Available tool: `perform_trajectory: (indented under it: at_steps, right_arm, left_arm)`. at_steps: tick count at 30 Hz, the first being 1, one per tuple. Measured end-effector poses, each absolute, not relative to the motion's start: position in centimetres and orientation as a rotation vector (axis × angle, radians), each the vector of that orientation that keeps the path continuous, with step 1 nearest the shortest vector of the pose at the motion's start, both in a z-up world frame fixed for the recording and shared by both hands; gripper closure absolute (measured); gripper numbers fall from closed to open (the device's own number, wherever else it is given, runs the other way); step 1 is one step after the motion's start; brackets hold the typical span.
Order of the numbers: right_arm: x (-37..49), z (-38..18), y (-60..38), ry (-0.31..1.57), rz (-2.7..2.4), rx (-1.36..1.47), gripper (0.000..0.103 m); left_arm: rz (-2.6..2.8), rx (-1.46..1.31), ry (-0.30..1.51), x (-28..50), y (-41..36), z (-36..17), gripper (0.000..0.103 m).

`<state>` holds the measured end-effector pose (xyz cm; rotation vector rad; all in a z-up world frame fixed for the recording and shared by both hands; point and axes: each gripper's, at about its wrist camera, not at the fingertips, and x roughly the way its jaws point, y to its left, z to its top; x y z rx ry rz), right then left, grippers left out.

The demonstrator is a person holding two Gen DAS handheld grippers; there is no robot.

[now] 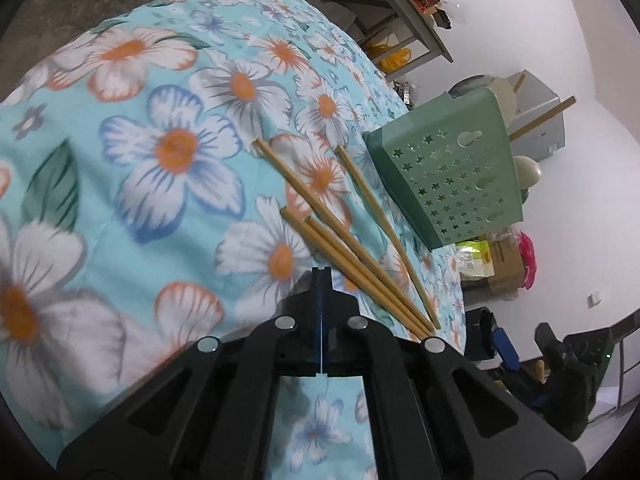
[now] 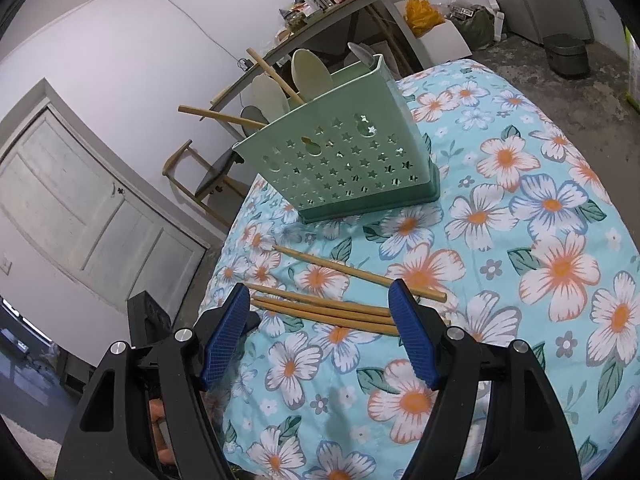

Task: Organize utensils
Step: 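Grasp a wooden chopstick on the cloth with the left tool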

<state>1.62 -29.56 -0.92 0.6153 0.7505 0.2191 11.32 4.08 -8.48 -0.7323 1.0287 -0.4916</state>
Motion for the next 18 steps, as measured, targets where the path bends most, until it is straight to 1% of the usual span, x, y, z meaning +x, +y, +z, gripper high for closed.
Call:
perform_trajectory:
  at_steps: [3, 6, 7, 14, 18]
  right_arm:
    - [1.8, -1.1, -29.4, 0.755, 0.228, 0.624, 0.033]
    - [1.8, -1.3, -29.2, 0.761, 0.233, 0.627, 0.033]
    - [1.8, -1.3, -29.1, 0.76, 0.234, 0.625, 0.033]
    - [1.6, -1.7, -29.4, 0.76, 0.237, 0.642, 0.033]
    - [1.6, -1.9, -30.0, 0.761, 0.23, 0.657, 0.033]
  left_arm:
    - [-0.515, -0.776, 1.046, 11.5, 4.2, -8.6, 0.103]
    - [-0.522, -0.857, 1.08, 12.4, 4.1, -9.2, 0.083]
    - [-0.521, -0.886, 1.083, 12.7, 4.1, -9.4, 0.082]
    - [-0.489, -0.983, 1.106, 14.4, 3.8, -10.3, 0.082]
    - [-0.46, -0.986, 1.104, 14.4, 3.7, -10.5, 0.092]
